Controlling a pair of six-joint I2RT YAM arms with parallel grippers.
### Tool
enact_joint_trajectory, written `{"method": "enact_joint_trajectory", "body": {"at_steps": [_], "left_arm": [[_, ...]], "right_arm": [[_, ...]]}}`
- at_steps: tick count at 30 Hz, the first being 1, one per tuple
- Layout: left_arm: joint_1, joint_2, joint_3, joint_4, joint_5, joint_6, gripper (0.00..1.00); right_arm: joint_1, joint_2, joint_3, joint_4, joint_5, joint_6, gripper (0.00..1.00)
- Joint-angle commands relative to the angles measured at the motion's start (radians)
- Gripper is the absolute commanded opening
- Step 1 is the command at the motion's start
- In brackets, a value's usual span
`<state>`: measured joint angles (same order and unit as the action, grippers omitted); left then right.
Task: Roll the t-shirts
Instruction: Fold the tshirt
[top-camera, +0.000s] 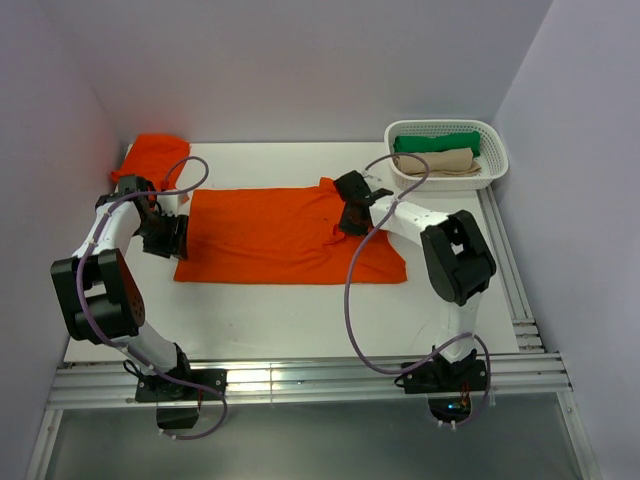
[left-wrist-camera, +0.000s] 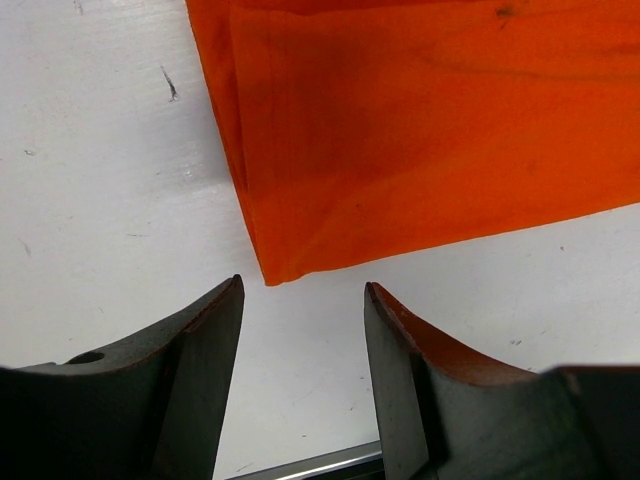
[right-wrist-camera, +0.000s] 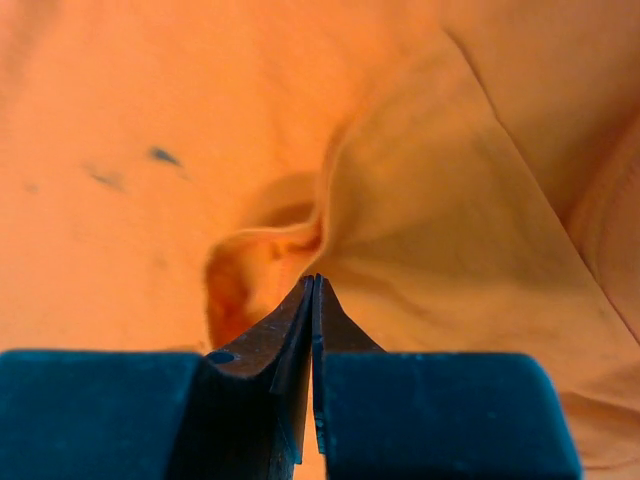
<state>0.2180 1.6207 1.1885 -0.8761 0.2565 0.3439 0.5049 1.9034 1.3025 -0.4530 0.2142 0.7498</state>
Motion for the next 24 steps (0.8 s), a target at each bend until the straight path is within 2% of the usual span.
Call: {"method": "enact_joint_trajectory", "body": {"at_steps": [1,11,18,21,24], "left_arm": [[-0.003,-0.013,0.026,0.009,0.006,-0.014,0.57],[-0.011,0.01,0.045,0.009,0.024,-0.023,0.58],[-0.037,0.021,0.079,0.029,0.084,-0.005,0.66],[-0.063,0.028,0.076,0.086,0.054,-0.006,0.66],[-0.095,0.038,0.072,0.147,0.023,-0.005,0.66]], "right_arm": [[-0.008,0.022,0.07,-0.006,0.001,-0.026,0.09],[-0.028,0.101,0.139,0.086,-0.116,-0.049,0.12],[-0.037,0.112,0.193,0.099,-0.107,-0.053,0.17],[-0.039,0.069,0.167,0.105,-0.069,-0.046,0.21],[-0.037,0.0,0.121,0.111,-0.032,-0.04,0.3]]}}
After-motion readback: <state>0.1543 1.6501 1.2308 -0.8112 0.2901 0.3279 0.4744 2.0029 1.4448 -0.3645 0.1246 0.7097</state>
